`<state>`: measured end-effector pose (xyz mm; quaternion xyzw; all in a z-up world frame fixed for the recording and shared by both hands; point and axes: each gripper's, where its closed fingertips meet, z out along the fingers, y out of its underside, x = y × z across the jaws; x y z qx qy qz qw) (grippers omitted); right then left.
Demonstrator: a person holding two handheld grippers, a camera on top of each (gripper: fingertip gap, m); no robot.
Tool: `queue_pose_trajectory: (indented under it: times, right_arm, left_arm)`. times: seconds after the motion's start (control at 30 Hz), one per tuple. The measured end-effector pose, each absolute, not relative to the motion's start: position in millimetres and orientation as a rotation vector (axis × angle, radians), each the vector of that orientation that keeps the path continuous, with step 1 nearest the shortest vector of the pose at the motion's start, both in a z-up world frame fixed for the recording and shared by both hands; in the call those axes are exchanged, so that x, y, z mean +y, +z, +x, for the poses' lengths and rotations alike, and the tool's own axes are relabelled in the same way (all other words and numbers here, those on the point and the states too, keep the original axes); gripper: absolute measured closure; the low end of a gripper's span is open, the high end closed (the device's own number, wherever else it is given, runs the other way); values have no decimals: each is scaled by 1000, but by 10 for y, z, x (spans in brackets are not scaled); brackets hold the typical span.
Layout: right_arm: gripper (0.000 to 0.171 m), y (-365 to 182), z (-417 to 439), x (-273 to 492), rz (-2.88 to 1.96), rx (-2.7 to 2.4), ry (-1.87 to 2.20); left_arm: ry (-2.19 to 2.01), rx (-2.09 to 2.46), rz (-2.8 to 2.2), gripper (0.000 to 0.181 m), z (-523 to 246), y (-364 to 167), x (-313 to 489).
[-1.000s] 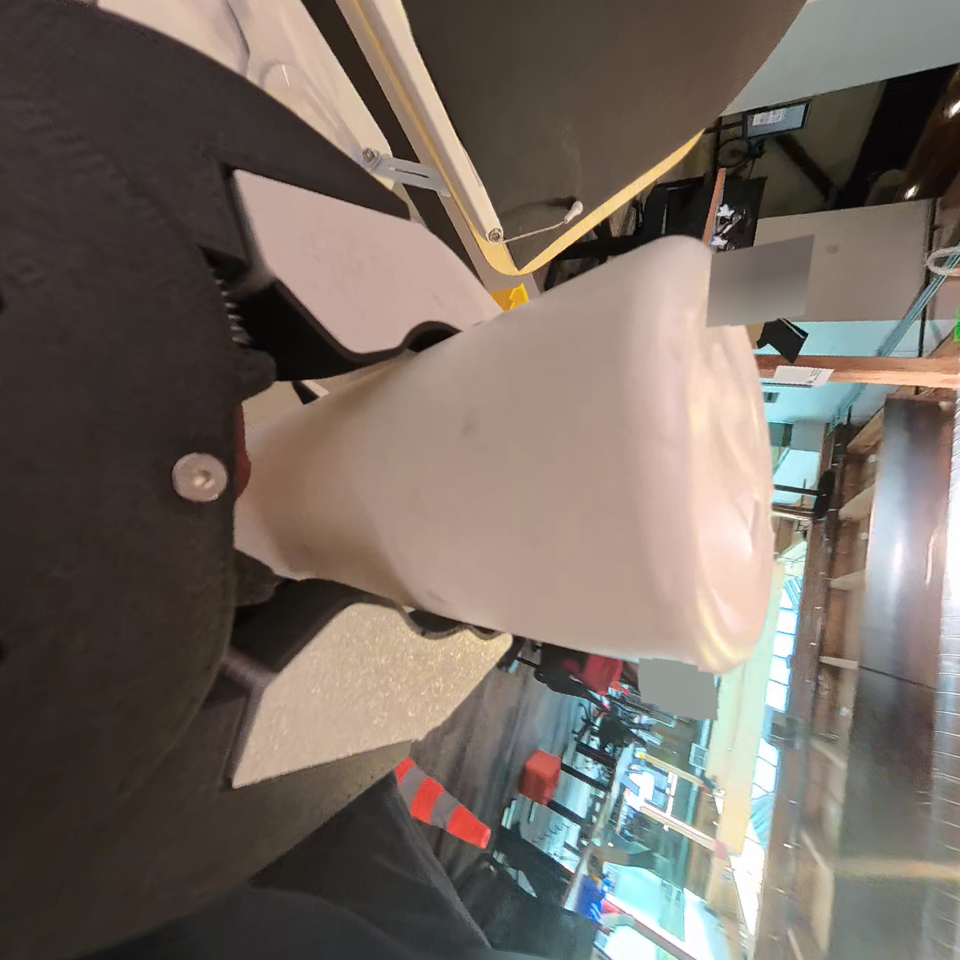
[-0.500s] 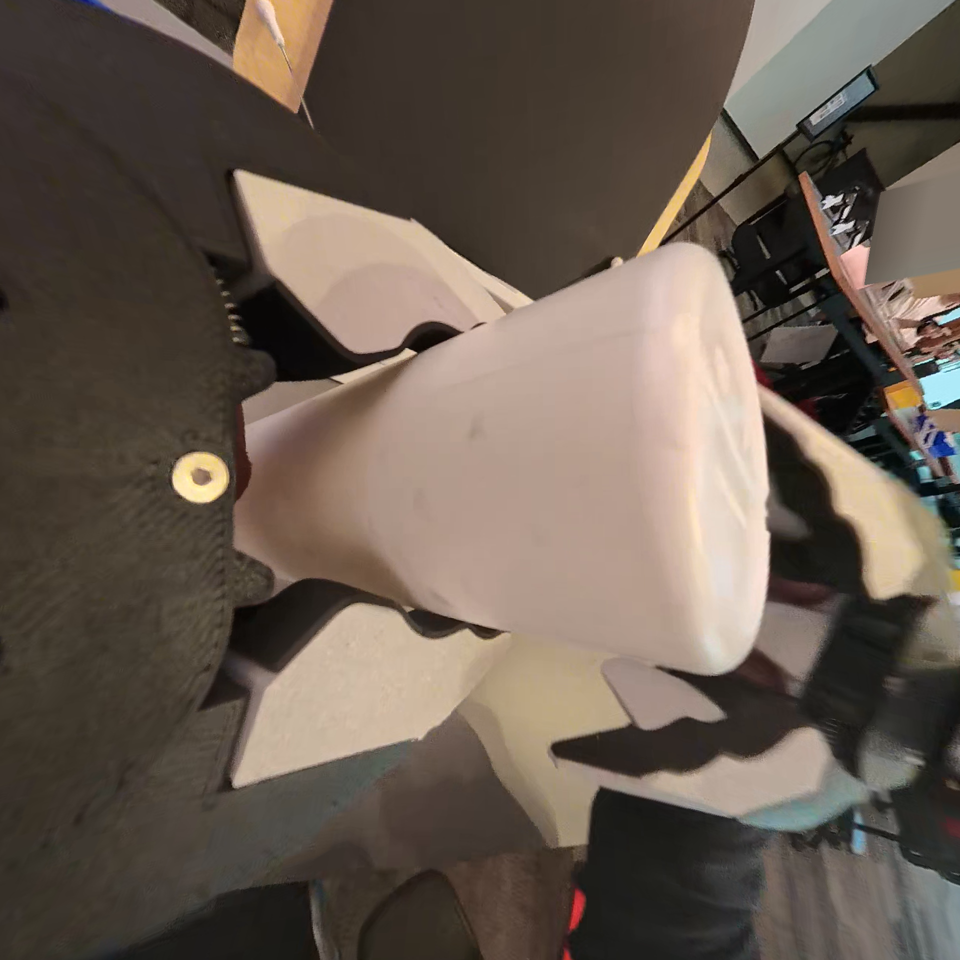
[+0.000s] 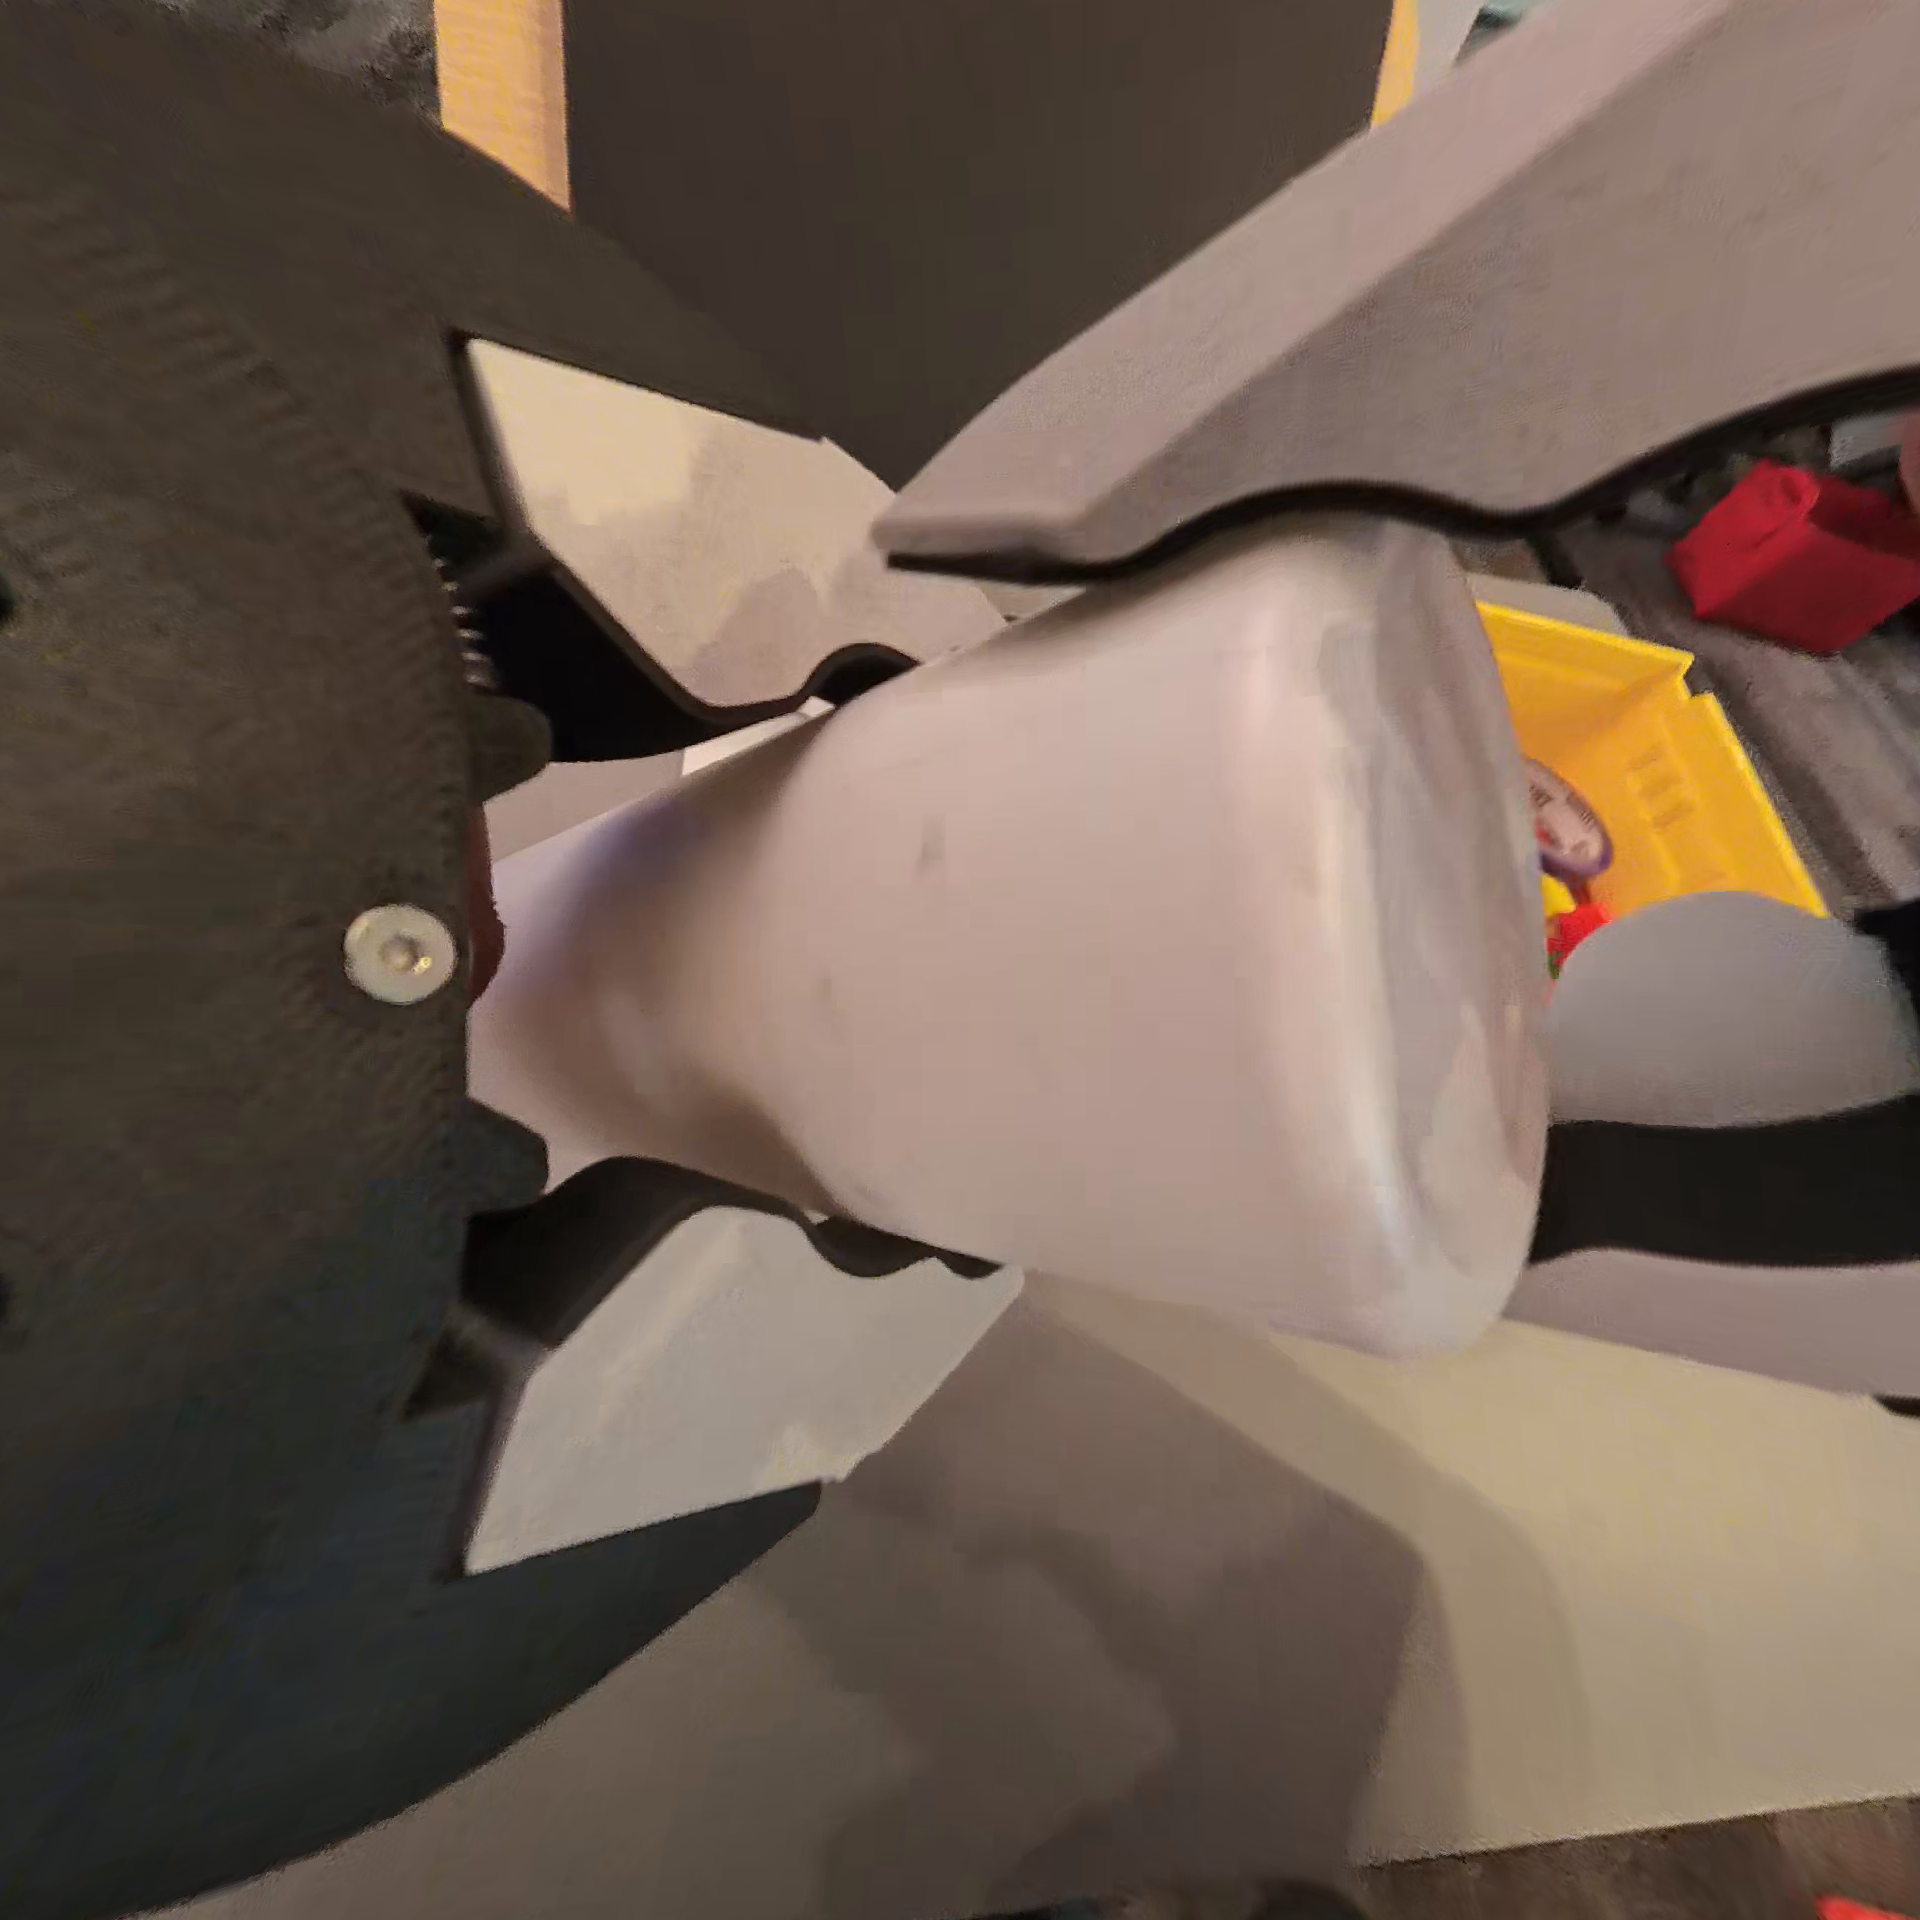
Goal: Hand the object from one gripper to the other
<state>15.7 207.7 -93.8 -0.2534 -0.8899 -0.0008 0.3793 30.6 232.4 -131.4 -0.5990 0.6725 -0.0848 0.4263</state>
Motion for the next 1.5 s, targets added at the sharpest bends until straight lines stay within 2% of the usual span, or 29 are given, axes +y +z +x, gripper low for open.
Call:
queue_pose_trajectory:
  times: [0.4,0.53,0.7,0.97,1.13,1.33,1.43,1.5]
  right_arm:
    - [85,-1048,185,2129,-666,-2205,-6]
    - [86,-1027,254,2294,-749,-2057,30]
    - [86,-784,365,2423,-793,-1757,152]
    - [86,-386,447,2402,-669,-1353,62]
    - [86,-367,348,2378,-546,-1227,-301]
    - [86,-567,83,2244,-375,-1224,-556]
    - [86,-694,-16,2201,-301,-1255,-598]
    - [86,-701,-33,2190,-274,-1247,-623]
  left_arm:
    - [-193,1797,-1528,83,218,-1419,2289]
    - [-193,1668,-1520,72,154,-1176,2353]
    - [-243,1321,-1525,72,-174,-746,2485]
    - [-804,613,-1433,70,-987,-238,2692]
    - [-1329,376,-1364,58,-858,-326,2722]
    - [-1582,243,-1331,49,-495,-355,2798]
    - [-1593,226,-1275,68,-480,-268,2848]
    - [-1576,206,-1279,73,-510,-263,2913]
